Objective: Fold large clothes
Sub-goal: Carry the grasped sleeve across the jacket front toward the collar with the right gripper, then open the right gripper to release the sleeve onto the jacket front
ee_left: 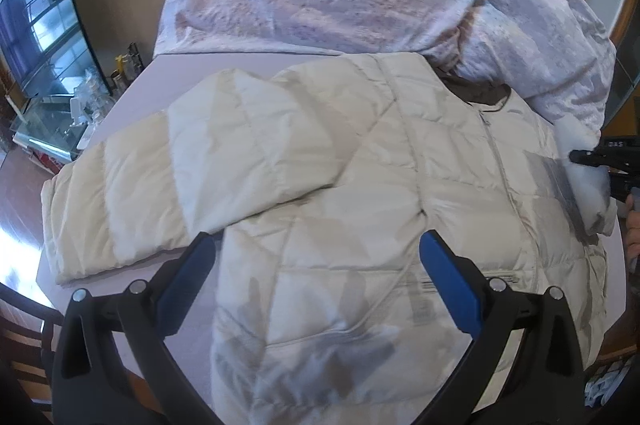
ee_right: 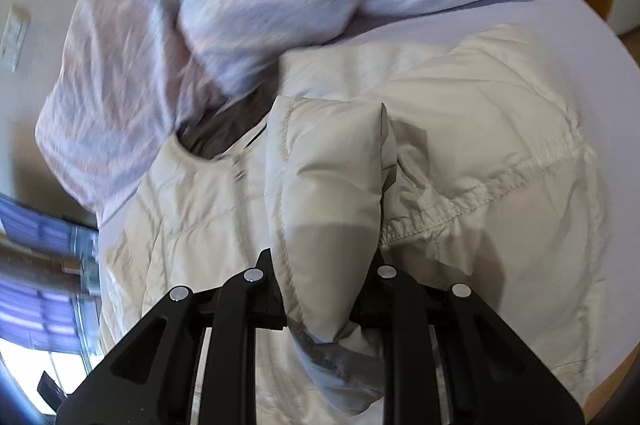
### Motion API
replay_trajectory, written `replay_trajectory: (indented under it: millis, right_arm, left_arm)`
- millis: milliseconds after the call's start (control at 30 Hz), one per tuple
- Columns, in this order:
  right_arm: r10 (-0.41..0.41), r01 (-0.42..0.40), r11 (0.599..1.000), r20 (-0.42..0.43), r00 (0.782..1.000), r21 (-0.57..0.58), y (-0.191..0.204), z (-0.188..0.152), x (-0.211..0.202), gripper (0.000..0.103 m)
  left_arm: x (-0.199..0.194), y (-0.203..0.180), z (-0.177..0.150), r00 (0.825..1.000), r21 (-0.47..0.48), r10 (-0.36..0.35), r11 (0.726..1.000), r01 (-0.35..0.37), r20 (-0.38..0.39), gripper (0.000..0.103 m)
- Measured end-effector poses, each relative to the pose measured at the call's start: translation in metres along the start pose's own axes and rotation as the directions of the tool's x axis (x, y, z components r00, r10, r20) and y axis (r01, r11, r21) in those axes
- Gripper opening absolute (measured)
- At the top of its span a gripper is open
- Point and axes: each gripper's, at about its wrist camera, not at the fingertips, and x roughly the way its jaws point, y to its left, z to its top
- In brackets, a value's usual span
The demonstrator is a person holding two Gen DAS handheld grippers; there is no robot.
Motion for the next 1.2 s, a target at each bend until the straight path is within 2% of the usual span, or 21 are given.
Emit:
replay_trajectory:
  millis: [233,533,633,700,767,967,1200]
  right_arm:
    - [-0.016,0.012,0.997,-0.053,0.998,-0.071,0.051,-0.007,0.035,0.022]
    - [-0.058,0.052,0.991,-0.045,0.997,-0.124,0.091,-0.008,0.060,0.023]
    - [-0.081,0.069,0.986,-0.071,0.994,-0.155,0.093,-0.015,0.070,0.036]
    - [-0.076,0.060,0.985,-0.094,0.993,-0.162,0.094,-0.022,0.075,0.050]
    - [-0.054,0.038,0.985,-0.093,0.994,-0.171,0.097,-0.027,0.072,0.056]
    - [0.006,-0.011,0.984,-0.031,1.000,-0.176,0.103,-0.023,0.041,0.061]
    - [-0.033,0.035,0.996,0.032,0.999,-0.082,0.080,-0.013,0.031,0.061]
  left_arm:
    - [-0.005,0.027,-0.004,1.000,-0.047,0.023,0.999,-0.022,0.004,0.101]
    - [-0.008,0.058,-0.007,0.998,-0.098,0.055,0.994,-0.055,-0.001,0.101]
    - [-0.008,0.066,-0.008,0.998,-0.109,0.063,0.992,-0.063,-0.002,0.101]
    - [-0.008,0.070,-0.009,0.998,-0.116,0.068,0.991,-0.068,-0.004,0.101]
    - [-0.008,0.074,-0.009,0.997,-0.122,0.071,0.990,-0.071,-0.005,0.101]
    - [-0.011,0.080,-0.008,0.997,-0.125,0.075,0.989,-0.073,0.006,0.101]
    - [-0.013,0.094,-0.007,0.997,-0.144,0.073,0.987,-0.071,0.010,0.101]
